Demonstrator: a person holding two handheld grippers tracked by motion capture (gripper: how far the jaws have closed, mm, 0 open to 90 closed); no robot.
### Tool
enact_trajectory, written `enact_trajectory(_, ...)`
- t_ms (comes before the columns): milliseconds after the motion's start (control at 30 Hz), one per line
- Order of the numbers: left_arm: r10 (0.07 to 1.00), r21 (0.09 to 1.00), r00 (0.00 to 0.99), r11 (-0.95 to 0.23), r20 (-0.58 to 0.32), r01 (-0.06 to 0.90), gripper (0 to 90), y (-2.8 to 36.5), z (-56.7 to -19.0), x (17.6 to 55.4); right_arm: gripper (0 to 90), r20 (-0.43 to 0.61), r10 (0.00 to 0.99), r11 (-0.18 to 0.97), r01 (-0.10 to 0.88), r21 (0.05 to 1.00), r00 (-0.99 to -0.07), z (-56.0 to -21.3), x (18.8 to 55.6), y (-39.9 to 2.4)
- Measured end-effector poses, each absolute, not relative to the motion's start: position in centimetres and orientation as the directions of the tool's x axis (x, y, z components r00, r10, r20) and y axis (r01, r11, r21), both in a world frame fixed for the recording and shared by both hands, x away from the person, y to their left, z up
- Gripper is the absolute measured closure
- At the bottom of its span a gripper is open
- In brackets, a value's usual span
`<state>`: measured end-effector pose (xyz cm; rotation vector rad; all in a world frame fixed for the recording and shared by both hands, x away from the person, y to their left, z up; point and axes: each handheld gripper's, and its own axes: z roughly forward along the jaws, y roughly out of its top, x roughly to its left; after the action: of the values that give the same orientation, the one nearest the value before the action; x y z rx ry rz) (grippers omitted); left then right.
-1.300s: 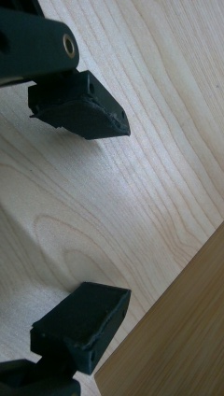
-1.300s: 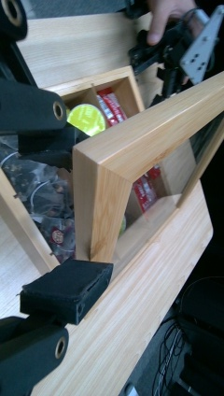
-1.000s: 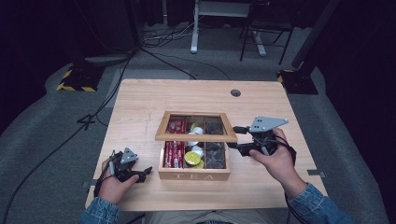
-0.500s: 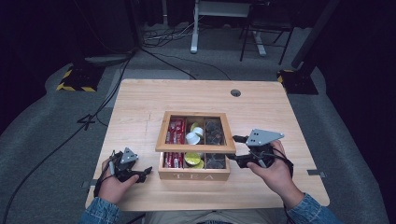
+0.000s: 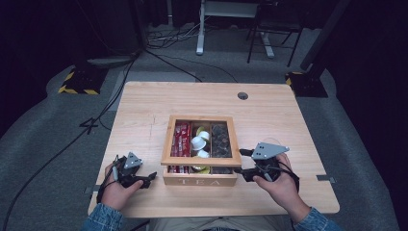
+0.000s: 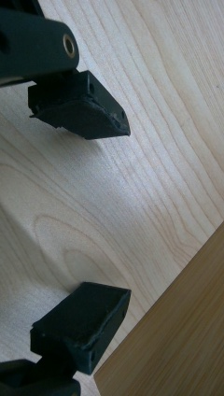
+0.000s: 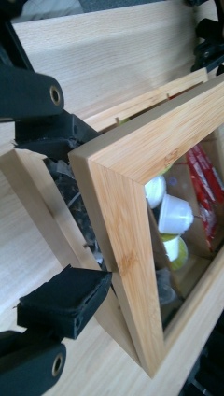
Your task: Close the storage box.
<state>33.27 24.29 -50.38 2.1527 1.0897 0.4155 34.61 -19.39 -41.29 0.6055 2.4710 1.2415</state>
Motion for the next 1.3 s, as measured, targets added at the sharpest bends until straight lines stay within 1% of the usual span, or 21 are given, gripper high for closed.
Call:
enact_trajectory(200,0.801,0.696,0.598,-0.417,-0.022,0.585,19.2,24.3,-50.4,33.3,36.1,-0.065,0.494,0.541,0.248,0.804,-0.867,-42.0,34.4,-19.4)
enact_trajectory(233,0.801,0.696,0.599,-0.419,-0.021,0.584,19.3,24.3,-50.4,33.3,37.1,-0.063,0.492,0.543,0.250,0.801,-0.868,-42.2,34.4,-19.4)
enact_trajectory(267,0.801,0.695,0.598,-0.418,-0.022,0.585,19.3,24.3,-50.4,33.3,40.5,-0.053,0.484,0.544,0.252,0.801,-0.873,-42.3,34.4,-19.4)
enact_trajectory(300,0.801,0.695,0.599,-0.419,-0.020,0.584,19.2,24.3,-50.4,33.3,40.9,-0.043,0.478,0.544,0.257,0.799,-0.877,-42.4,34.3,-19.4)
enact_trajectory(533,0.801,0.695,0.598,-0.418,-0.021,0.584,19.2,24.3,-50.4,33.3,40.3,-0.043,0.472,0.559,0.261,0.787,-0.880,-42.8,34.2,-19.2)
enact_trajectory(733,0.801,0.695,0.599,-0.419,-0.020,0.584,19.3,24.3,-50.4,33.3,36.7,-0.043,0.467,0.573,0.266,0.775,-0.883,-43.1,34.2,-19.2)
enact_trajectory(933,0.801,0.695,0.599,-0.418,-0.021,0.584,19.3,24.3,-50.4,33.3,29.3,-0.040,0.465,0.586,0.274,0.763,-0.884,-43.3,34.1,-19.3)
enact_trajectory(1000,0.800,0.695,0.599,-0.418,-0.022,0.585,19.2,24.3,-50.4,33.3,29.4,-0.069,0.456,0.613,0.257,0.747,-0.887,-43.4,33.9,-19.1)
enact_trajectory(1033,0.801,0.697,0.599,-0.417,-0.023,0.584,19.2,24.3,-50.4,33.3,27.2,-0.090,0.449,0.631,0.244,0.737,-0.889,-43.5,33.8,-19.0)
enact_trajectory(1100,0.799,0.697,0.601,-0.421,-0.019,0.581,19.2,24.3,-50.4,33.3,23.9,-0.075,0.462,0.590,0.243,0.770,-0.884,-43.5,33.7,-19.0)
enact_trajectory(1200,0.799,0.697,0.602,-0.422,-0.017,0.580,19.1,24.3,-50.4,33.3,23.0,-0.083,0.478,0.566,0.235,0.790,-0.874,-42.7,33.7,-19.3)
enact_trajectory(1300,0.800,0.697,0.600,-0.420,-0.019,0.582,19.2,24.3,-50.4,33.3,23.0,-0.055,0.476,0.553,0.250,0.795,-0.878,-42.5,33.9,-19.5)
